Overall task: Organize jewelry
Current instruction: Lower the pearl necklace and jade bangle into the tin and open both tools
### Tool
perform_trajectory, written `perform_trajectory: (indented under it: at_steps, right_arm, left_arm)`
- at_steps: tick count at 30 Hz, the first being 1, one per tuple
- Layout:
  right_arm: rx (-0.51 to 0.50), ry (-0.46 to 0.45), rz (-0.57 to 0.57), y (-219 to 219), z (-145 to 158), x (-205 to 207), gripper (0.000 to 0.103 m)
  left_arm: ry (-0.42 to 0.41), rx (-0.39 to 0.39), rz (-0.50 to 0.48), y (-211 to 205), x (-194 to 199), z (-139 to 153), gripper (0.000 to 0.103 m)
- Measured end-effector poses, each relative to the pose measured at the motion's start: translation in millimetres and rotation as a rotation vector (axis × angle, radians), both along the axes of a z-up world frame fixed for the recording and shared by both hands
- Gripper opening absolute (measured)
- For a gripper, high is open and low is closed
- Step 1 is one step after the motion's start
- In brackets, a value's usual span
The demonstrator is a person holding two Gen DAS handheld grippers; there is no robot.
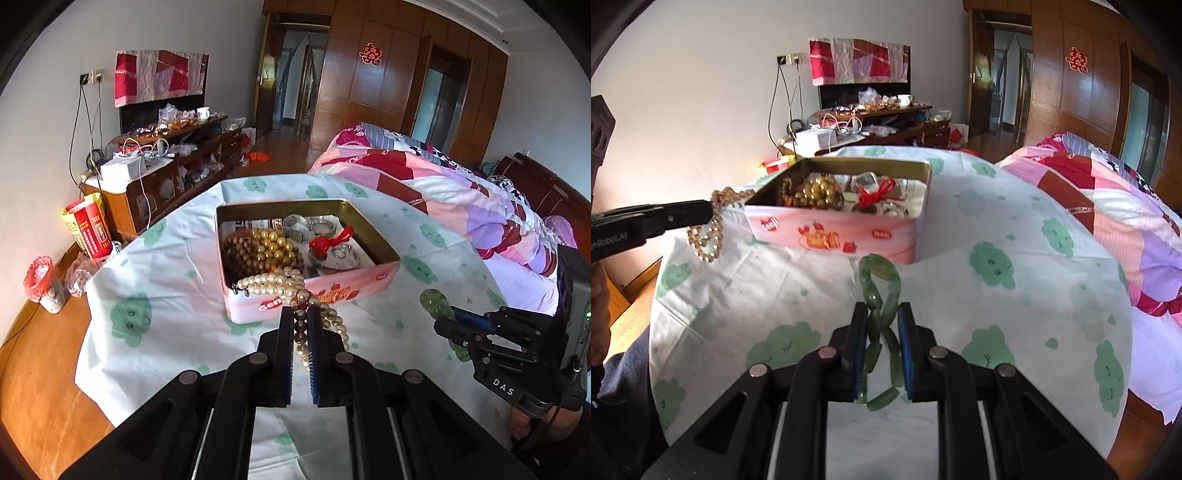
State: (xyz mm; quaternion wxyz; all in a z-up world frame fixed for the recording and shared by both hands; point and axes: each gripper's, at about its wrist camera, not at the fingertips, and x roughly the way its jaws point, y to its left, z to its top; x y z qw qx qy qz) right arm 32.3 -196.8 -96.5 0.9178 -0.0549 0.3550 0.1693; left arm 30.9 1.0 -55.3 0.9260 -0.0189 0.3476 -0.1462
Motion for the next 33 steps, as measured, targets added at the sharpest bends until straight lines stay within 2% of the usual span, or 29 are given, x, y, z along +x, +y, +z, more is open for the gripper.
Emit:
perform_trajectory:
  at_steps: [9,33]
  right_arm:
    - [0.018,-0.048,0.02,7.7,18.5,2.8,0.019]
    - [0.004,-0.138,0.032,25.9,58.2,45.9,0.019]
  left_arm:
    - [-0.059,0.017,0.012,-3.6,5.8,16.1,0.005]
    - [-0.14,0.046,0.031,-13.7,50.5,38.8,0.006]
